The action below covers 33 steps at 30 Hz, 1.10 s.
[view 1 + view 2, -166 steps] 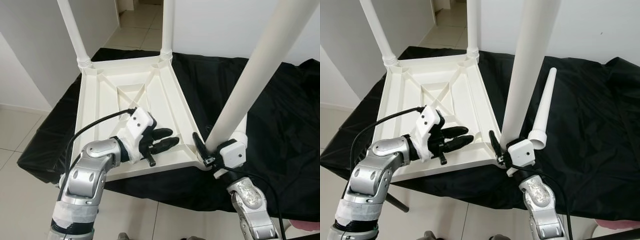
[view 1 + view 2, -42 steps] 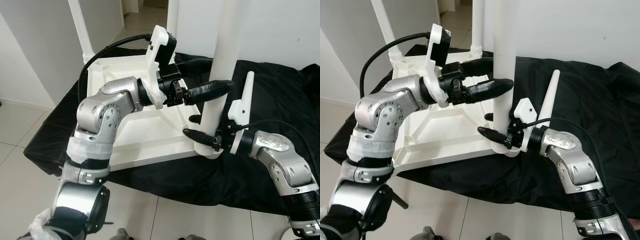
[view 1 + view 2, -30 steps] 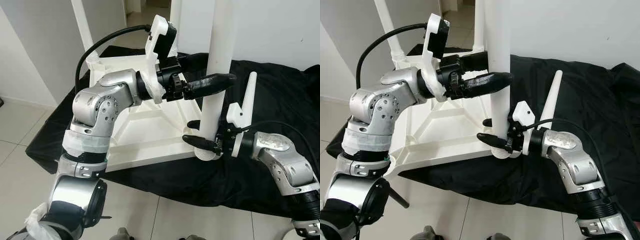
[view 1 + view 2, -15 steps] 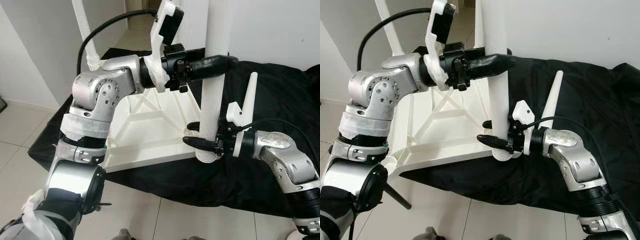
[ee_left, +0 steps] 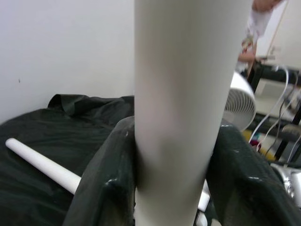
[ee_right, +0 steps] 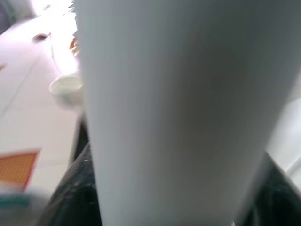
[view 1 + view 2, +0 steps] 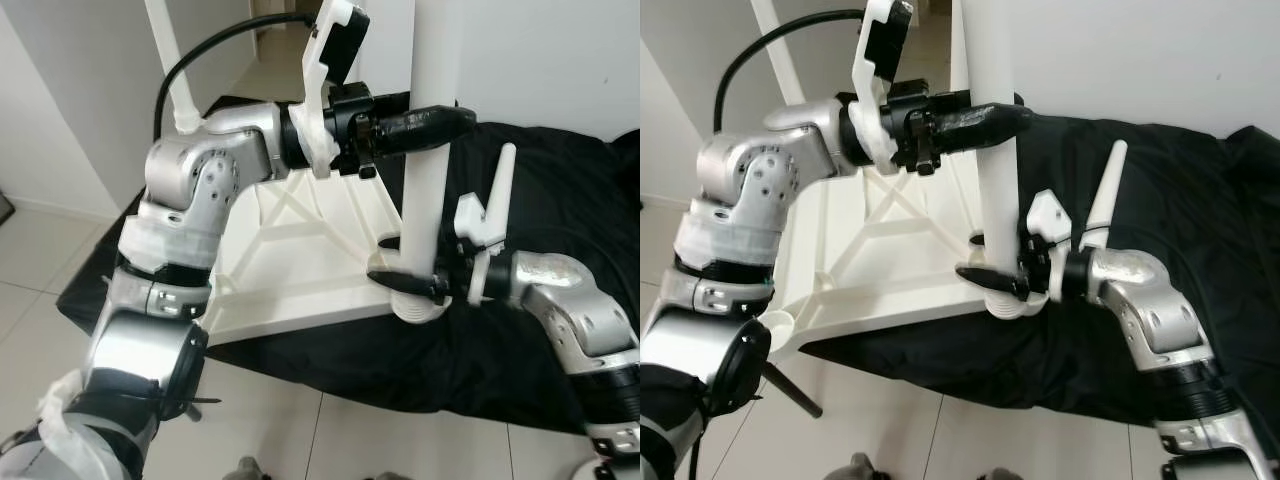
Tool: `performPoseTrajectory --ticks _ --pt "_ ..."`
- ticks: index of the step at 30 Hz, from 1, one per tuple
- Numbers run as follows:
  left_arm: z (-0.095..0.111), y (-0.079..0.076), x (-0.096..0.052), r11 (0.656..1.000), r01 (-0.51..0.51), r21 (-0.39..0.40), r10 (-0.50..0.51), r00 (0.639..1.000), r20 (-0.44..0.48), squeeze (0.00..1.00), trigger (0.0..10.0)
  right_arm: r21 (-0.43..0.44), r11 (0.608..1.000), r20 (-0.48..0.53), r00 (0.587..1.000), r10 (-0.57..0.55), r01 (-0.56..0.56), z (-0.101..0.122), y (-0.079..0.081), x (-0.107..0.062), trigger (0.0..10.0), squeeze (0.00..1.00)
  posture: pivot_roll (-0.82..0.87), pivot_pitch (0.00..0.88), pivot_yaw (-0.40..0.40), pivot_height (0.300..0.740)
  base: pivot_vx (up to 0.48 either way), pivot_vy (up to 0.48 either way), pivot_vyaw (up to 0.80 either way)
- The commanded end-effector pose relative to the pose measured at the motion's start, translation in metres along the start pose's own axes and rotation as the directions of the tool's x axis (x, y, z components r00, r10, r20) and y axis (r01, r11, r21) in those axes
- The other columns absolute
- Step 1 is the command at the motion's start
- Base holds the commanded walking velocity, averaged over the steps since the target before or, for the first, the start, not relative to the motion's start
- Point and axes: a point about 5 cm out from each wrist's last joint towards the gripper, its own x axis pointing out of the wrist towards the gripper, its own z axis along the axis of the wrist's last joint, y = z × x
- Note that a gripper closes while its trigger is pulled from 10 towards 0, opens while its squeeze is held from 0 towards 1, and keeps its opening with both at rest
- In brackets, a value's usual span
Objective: Building children table
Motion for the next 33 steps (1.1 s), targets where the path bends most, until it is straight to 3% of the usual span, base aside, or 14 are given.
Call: performPoseTrajectory --ticks 1,8,9,10,12,15,20,23,24,25,27,28,29,33 --pt "0.005 0.005 0.01 0.998 -0.046 0.039 0.049 0.996 -0.078 0.0 10.0 0.001 0.99 0.082 0.987 -0.139 0.139 0.017 -0.018 -0.003 10.0 1.0 -0.08 0.0 0.055 0.74 0.0 0.0 0.0" --pt "0.015 0.012 0.016 0.993 -0.097 0.073 0.104 0.99 -0.093 0.0 10.0 -0.005 0.967 0.136 0.958 -0.251 0.254 0.025 -0.03 -0.003 10.0 1.0 -0.08 0.0 0.071 0.74 0.0 0.0 0.0" --pt "0.019 0.015 0.017 0.992 -0.113 0.062 0.118 0.99 -0.077 0.0 10.0 0.002 0.961 0.146 0.951 -0.274 0.277 0.025 -0.032 -0.002 10.0 0.88 -0.09 0.0 0.075 0.74 0.0 0.0 0.0" --pt "0.022 0.017 0.018 0.989 -0.135 0.062 0.138 0.989 -0.058 0.0 10.0 0.005 0.957 0.152 0.945 -0.289 0.291 0.026 -0.034 -0.001 10.0 0.0 -0.09 0.0 0.08 0.74 0.0 0.0 0.0" --pt "0.022 0.017 0.018 0.989 -0.135 0.062 0.138 0.989 -0.058 0.0 10.0 0.005 0.957 0.152 0.945 -0.289 0.291 0.026 -0.034 -0.001 10.0 0.0 -0.09 0.0 0.08 0.74 0.0 0.0 0.0" --pt "0.034 0.036 0.019 0.953 -0.3 0.042 0.301 0.953 -0.033 0.0 10.0 0.027 0.91 0.204 0.889 -0.411 0.415 0.029 -0.038 0.006 10.0 0.0 -0.1 0.0 0.09 0.74 0.0 0.0 0.0" --pt "0.038 0.043 0.019 0.934 -0.357 0.032 0.358 0.933 -0.03 0.0 10.0 0.048 0.88 0.224 0.854 -0.47 0.473 0.029 -0.04 0.009 10.0 0.0 -0.11 0.0 0.086 0.74 0.0 0.0 0.0" --pt "0.045 0.055 0.012 0.856 -0.515 0.035 0.514 0.857 0.045 0.0 10.0 0.141 0.761 0.23 0.726 -0.648 0.634 0.022 -0.04 0.021 10.0 0.0 -0.1 0.0 0.06 0.74 0.0 0.0 0.0" --pt "0.045 0.055 0.012 0.856 -0.515 0.035 0.514 0.857 0.045 0.0 10.0 0.141 0.761 0.23 0.726 -0.648 0.634 0.022 -0.04 0.021 10.0 0.0 -0.1 0.0 0.06 0.74 0.0 0.0 0.0" --pt "0.046 0.058 0.008 0.825 -0.565 0.02 0.562 0.823 0.078 0.0 10.0 0.17 0.724 0.229 0.687 -0.689 0.669 0.02 -0.039 0.026 10.0 0.0 -0.1 0.0 0.06 0.74 0.0 0.0 0.0" --pt "0.047 0.06 0.006 0.805 -0.593 0.006 0.59 0.802 0.097 0.0 10.0 0.186 0.702 0.229 0.665 -0.711 0.687 0.019 -0.039 0.03 10.0 0.0 -0.11 0.0 0.059 0.74 0.0 0.0 0.0" --pt "0.047 0.062 0.006 0.773 -0.635 0.015 0.629 0.768 0.118 0.0 10.0 0.212 0.66 0.234 0.618 -0.75 0.721 0.02 -0.039 0.035 10.0 0.0 -0.1 0.0 0.052 0.74 0.0 0.0 0.0" --pt "0.047 0.062 0.006 0.773 -0.635 0.015 0.629 0.768 0.118 0.0 10.0 0.212 0.66 0.234 0.618 -0.75 0.721 0.02 -0.039 0.035 10.0 0.0 -0.1 0.0 0.052 0.74 0.0 0.0 0.0" --pt "0.043 0.062 0.006 0.711 -0.7 0.067 0.689 0.712 0.134 0.0 10.0 0.216 0.583 0.201 0.549 -0.812 0.783 0.012 -0.037 0.046 10.0 0.0 -0.09 0.0 0.056 0.74 0.0 0.0 0.0"
